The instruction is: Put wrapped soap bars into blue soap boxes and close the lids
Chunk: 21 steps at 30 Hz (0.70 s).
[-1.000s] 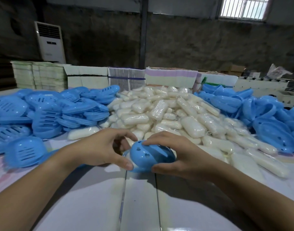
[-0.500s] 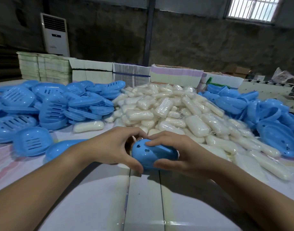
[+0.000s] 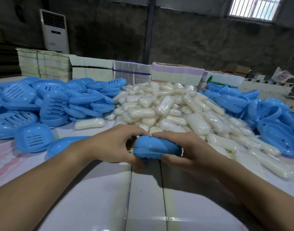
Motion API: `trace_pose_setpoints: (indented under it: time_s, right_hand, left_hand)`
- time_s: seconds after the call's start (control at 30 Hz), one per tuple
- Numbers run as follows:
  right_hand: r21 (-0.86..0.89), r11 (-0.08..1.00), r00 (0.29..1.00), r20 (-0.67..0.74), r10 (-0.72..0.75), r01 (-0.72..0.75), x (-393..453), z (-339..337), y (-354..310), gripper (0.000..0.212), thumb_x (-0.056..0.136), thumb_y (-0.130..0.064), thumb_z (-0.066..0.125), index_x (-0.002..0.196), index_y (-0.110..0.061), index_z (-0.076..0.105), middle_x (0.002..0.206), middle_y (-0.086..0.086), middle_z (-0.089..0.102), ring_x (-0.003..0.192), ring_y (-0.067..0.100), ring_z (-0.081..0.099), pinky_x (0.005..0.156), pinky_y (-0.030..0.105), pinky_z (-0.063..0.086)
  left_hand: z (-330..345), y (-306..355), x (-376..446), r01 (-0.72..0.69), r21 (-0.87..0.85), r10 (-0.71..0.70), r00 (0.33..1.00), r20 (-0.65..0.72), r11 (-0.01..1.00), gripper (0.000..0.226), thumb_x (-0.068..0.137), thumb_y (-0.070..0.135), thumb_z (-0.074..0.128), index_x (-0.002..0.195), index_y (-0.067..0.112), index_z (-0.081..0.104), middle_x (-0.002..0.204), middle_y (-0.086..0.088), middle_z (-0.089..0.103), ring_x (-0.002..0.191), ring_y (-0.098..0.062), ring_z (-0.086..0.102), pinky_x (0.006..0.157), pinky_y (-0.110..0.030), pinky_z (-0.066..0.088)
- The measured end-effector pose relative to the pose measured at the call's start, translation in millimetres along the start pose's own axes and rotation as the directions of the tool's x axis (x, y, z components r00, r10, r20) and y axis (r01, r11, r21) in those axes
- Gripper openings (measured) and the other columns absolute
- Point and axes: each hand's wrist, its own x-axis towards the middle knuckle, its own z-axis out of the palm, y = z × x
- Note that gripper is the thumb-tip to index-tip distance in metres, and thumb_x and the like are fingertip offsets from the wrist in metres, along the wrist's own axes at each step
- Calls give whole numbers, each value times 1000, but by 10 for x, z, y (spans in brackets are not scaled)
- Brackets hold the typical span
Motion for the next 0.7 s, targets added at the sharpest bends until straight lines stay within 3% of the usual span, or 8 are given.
trace_pose_setpoints:
  time_s: [0.13,0.23,0.33,0.43,0.53,0.63,0.7]
  right_hand:
    - [-44,999,1000,3,-14,14,-1,0,25,54,85,-32,71,135,-22,55,118,-11,65,103,7,63,86,34,51]
    - [-56,998,999,-30,-25,23,4,-9,27,46,85,-27,71,129,-23,58,110,-9,66,96,10,63,80,36,50]
    - [10,999,999,-30,-33,33,-1,-21,15,42,88,-25,70,128,-19,58,110,-5,67,97,15,64,79,38,51]
    - [114,993,997,-64,44,-36,-13,-66,58,48,83,-24,75,128,-22,59,116,-11,66,104,8,63,88,28,50]
    - [348,915,977,16,212,-204,-5,-103,65,50,80,-32,73,127,-35,57,118,-17,62,109,5,60,89,17,47]
    - [338,911,968,0,249,-235,-1,-117,49,43,79,-35,70,120,-38,59,115,-17,63,104,4,61,85,17,47]
    - [320,917,966,-24,259,-238,-13,-159,24,39,79,-34,68,117,-39,60,110,-20,63,96,4,62,79,15,47]
  left_hand:
    - [22,23,6,-37,49,39,998,-45,998,43,70,50,82,109,34,70,97,12,69,92,-11,63,79,-40,53]
    - [18,42,5,-67,88,72,996,-55,994,31,78,51,77,100,30,72,86,8,67,83,-15,61,73,-48,50]
    - [28,61,8,-89,105,98,992,-79,991,28,79,48,75,95,25,71,83,6,65,80,-16,59,71,-48,49]
    - [32,89,8,-142,129,162,975,-154,981,29,81,51,74,94,25,70,82,7,64,80,-15,60,69,-46,49]
    - [26,119,1,-202,233,257,937,-236,951,36,85,52,73,112,30,69,100,9,67,94,-13,63,76,-43,52]
    - [61,141,17,-222,323,309,917,-253,920,47,86,58,69,125,32,64,113,14,64,105,-8,60,84,-39,52]
    - [87,141,38,-186,269,257,932,-257,945,59,82,68,65,134,41,56,119,23,58,110,-1,56,88,-33,51]
